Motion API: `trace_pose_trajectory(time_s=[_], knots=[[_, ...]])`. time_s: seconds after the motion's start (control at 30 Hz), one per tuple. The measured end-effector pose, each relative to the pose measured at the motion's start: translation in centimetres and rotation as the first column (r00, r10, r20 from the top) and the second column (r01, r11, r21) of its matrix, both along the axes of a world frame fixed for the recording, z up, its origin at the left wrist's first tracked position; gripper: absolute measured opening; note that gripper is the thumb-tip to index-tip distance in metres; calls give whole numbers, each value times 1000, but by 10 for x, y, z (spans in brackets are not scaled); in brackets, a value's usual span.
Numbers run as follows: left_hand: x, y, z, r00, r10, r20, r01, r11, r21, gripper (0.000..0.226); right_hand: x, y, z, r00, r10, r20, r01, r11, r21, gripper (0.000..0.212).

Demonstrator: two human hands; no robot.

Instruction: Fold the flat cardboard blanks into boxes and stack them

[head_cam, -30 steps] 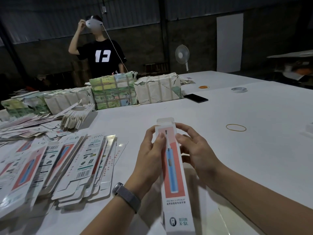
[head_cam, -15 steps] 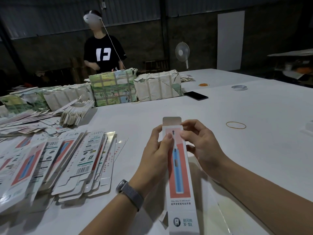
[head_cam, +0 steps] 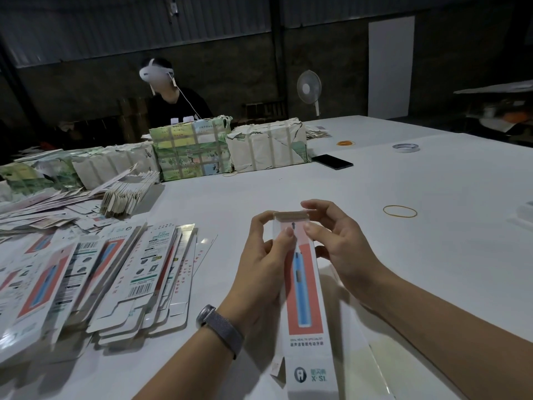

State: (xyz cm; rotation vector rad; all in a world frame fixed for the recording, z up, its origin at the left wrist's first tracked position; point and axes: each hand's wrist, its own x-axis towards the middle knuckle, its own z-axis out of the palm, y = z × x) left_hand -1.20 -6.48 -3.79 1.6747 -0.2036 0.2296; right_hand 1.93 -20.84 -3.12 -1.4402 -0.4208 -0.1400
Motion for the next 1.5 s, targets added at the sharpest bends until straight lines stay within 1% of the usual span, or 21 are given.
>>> trace_pose_trajectory(time_s=[0.1, 0.2, 0.3, 0.37, 0.53, 0.7, 0.8, 0.93, 1.03, 1.1, 1.23, 1.5], knots=[[0, 0, -1, 1000, 5, 31, -6, 1000, 21, 21, 0, 0, 2, 1000, 23, -13, -22, 1000, 16, 23], [1, -1, -2, 997, 0, 76, -7, 997, 83, 23, -1, 0, 6, 1000, 23, -21, -22, 999, 48, 17], [1, -5, -3, 996, -10, 93, -3, 990, 142, 37, -1, 2, 9, 999, -8, -31, 10, 997, 77, 21], [0, -7, -3, 993, -17, 116, -4, 985, 173, 36, 0, 2, 9, 999, -38, -39, 42, 994, 103, 24], [-2, -8, -1, 992, -18, 122, -6, 980, 197, 49, 1, 1, 9, 997, -54, -49, 57, 996, 66, 17], [-3, -9, 0, 991, -28, 134, 0, 978, 207, 47, -3, 0, 12, 997, -37, -66, 42, 997, 66, 13], [-4, -9, 0, 987, -31, 155, -4, 975, 222, 49, -6, 2, 14, 998, -20, -64, 24, 998, 62, 16], [-5, -9, 1, 984, -46, 174, 2, 970, 242, 44, -8, 3, 16, 998, -9, -57, 13, 997, 78, 19], [-6, -11, 2, 979, -59, 194, 9, 969, 249, 34, -8, 1, 16, 998, -64, 11, 64, 997, 34, 16], [-6, -12, 2, 979, -62, 194, 12, 969, 247, 32, -7, 0, 16, 994, -95, 56, 95, 995, 0, 16], [-8, -11, 3, 980, -76, 185, 28, 967, 251, 28, -5, -2, 17, 987, -134, 95, 137, 990, -32, 19], [-9, -11, 4, 982, -82, 167, 34, 961, 274, 34, -4, 0, 18, 990, -132, 58, 131, 991, 12, 23]])
